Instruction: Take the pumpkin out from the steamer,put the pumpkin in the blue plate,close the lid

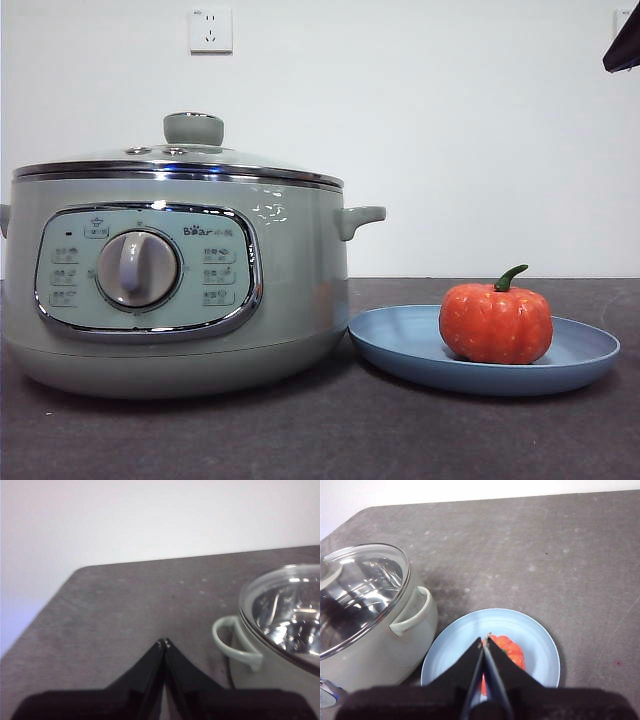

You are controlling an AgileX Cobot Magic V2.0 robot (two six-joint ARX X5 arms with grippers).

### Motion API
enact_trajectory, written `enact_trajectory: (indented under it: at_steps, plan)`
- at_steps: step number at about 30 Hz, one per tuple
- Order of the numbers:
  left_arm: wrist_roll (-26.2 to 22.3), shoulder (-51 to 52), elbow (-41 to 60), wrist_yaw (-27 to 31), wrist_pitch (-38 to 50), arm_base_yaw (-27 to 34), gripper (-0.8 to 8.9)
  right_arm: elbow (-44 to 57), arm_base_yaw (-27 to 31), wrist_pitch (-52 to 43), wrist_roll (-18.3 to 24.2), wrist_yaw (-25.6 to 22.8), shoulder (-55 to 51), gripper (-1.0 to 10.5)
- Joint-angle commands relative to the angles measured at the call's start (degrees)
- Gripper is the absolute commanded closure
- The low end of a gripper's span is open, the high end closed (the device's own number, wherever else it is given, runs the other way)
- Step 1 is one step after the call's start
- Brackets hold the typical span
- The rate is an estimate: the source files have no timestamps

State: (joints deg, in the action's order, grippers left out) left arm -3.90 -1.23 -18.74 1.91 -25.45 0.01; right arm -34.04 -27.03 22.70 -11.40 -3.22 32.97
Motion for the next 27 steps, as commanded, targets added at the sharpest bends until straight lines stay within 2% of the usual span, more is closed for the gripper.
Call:
enact_trajectory:
  at_steps: [1,6,14,19,27]
  plan:
    - [1.01,0.33,3.91,-0.92,3.69,0.50,8.16,0.50,0.00,-0.31,-0.61,-0.15,-0.15,9.5]
    - [3.15,0.33,9.57,-0.87,8.55,0.59,8.16,0.50,0.00,-0.31,-0.61,-0.15,-0.15,9.5]
    - [4.72,1.16,14.05,-0.92,8.70,0.85,8.16,0.50,0.02,-0.31,-0.61,-0.17,-0.15,9.5]
    - [7.65,1.16,17.09,-1.27,10.54,0.90,8.16,0.50,0.02,-0.28,-0.61,-0.17,-0.13,9.5]
    - [8.39,1.16,17.64,-2.03,12.31,1.07,8.16,0.50,0.02,-0.22,-0.61,-0.17,-0.13,9.5]
